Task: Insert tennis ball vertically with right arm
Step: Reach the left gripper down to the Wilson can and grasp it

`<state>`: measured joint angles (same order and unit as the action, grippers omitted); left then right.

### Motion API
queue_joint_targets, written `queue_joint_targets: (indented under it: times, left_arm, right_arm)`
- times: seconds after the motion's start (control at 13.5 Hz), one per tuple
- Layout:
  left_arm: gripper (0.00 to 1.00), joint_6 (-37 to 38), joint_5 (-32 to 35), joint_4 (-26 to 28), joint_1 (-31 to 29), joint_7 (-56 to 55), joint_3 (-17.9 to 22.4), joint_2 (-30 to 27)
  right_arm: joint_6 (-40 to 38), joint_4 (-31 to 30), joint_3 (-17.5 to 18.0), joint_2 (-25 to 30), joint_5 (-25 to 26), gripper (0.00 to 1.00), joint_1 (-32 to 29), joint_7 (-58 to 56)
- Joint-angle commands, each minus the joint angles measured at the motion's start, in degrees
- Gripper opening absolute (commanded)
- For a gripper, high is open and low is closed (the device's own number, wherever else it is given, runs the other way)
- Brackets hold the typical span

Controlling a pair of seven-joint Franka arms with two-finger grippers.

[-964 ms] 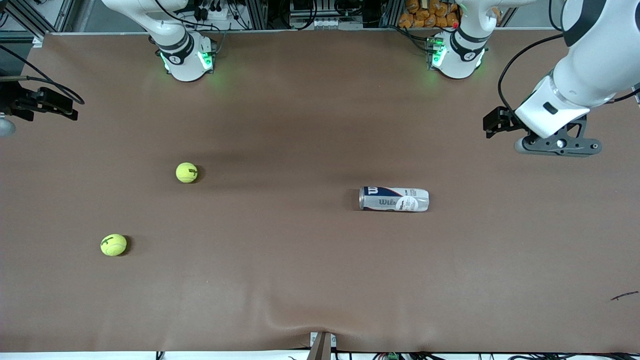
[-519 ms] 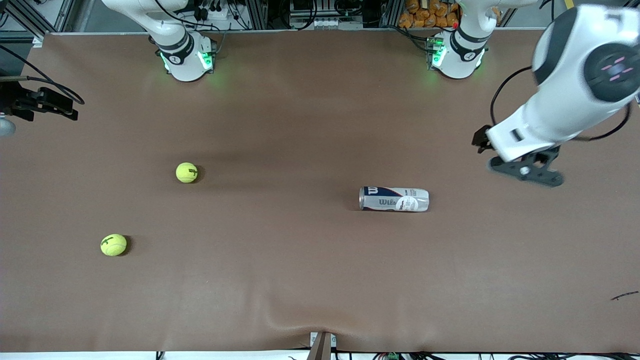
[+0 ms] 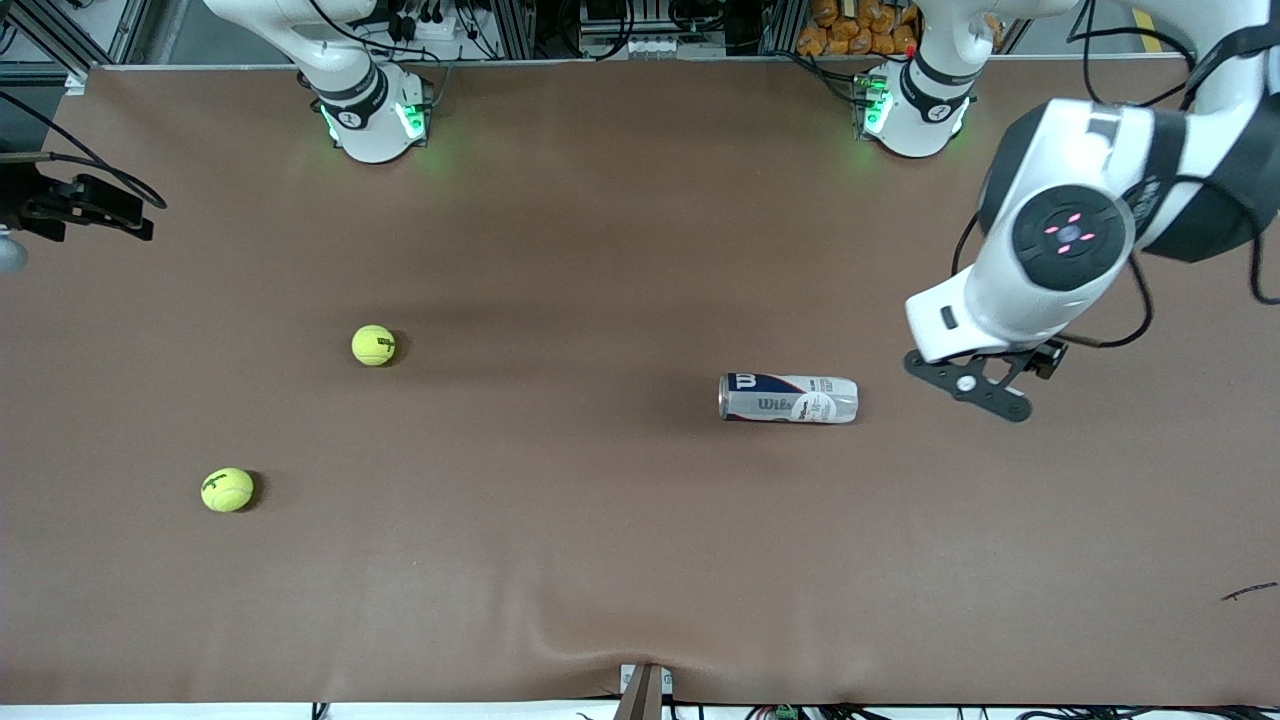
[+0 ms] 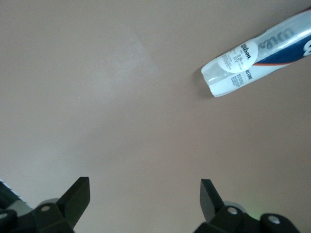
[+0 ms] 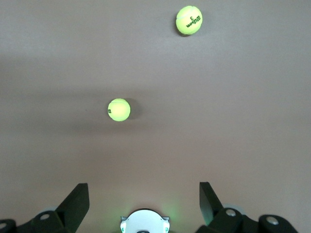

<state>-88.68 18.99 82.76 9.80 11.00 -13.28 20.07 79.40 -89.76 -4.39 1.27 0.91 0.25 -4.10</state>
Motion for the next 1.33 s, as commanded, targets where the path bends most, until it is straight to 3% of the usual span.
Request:
queue_joint_targets:
  times: [0.0,0.37,0.59,1.04,1.26]
  left_arm:
    - [1.0,0.4,3.9,-2.2,4.0,4.0,0.0,3.5]
    - [1.0,0.2,4.9,-2.0,11.0,4.9,0.1,5.9]
    - [1.0,0.2,9.4,-2.0,15.2,10.3,0.1,8.7]
    - [1.0,-2.3,13.2,-2.0,17.5,25.5,0.0,16.7]
    - [1.0,-3.1,13.7,-2.0,19.4,25.9,0.1,19.1]
  right_arm:
    - [0.1,-0.8,0.5,0.7,0.1,1.0,-1.0,-0.7]
    - [0.2,-0.8,0.5,0.7,0.1,1.0,-0.8,-0.8]
    - [0.3,-0.8,0.5,0.7,0.1,1.0,-0.8,-0.8]
    - [0.3,-0.8,0.5,0.7,0.1,1.0,-0.8,-0.7]
    - [0.4,-0.7,0.5,0.6,0.1,1.0,-0.7,-0.7]
